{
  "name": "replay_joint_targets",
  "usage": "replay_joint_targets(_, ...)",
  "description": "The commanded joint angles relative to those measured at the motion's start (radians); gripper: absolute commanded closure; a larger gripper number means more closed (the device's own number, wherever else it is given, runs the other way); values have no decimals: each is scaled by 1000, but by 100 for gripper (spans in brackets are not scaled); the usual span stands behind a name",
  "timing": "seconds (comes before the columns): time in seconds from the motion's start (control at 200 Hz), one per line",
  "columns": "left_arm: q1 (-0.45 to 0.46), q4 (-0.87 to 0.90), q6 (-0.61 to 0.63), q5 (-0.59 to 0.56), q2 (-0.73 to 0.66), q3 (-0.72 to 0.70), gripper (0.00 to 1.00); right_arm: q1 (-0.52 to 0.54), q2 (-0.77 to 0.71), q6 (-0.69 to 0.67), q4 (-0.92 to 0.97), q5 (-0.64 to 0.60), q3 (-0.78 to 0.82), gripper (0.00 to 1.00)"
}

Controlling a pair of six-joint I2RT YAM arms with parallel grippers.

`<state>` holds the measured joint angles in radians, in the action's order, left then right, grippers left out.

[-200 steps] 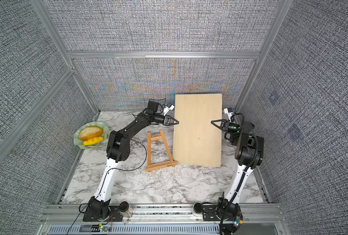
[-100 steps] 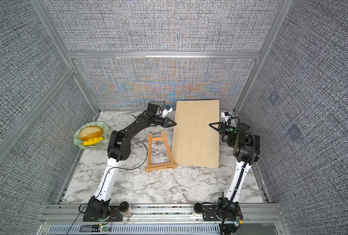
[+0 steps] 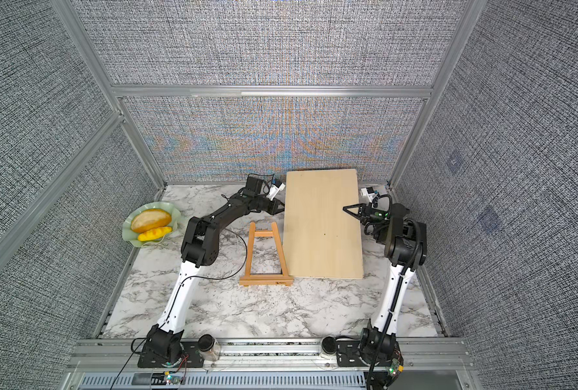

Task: Disassemble the easel
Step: Place the drawing board at the center of the board.

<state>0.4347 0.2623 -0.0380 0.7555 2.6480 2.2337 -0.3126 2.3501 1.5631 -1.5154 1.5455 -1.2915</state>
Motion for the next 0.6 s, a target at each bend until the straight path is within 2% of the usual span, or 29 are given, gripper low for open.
replay_joint_targets(0.0, -23, -42, -18, -31, -35, -35, 100, -5, 1, 73, -43, 93, -12, 100)
replay_joint_targets(0.595, -50, -88, -3, -55, -200, -154, 100, -11, 90, 128, -44, 94, -94, 97)
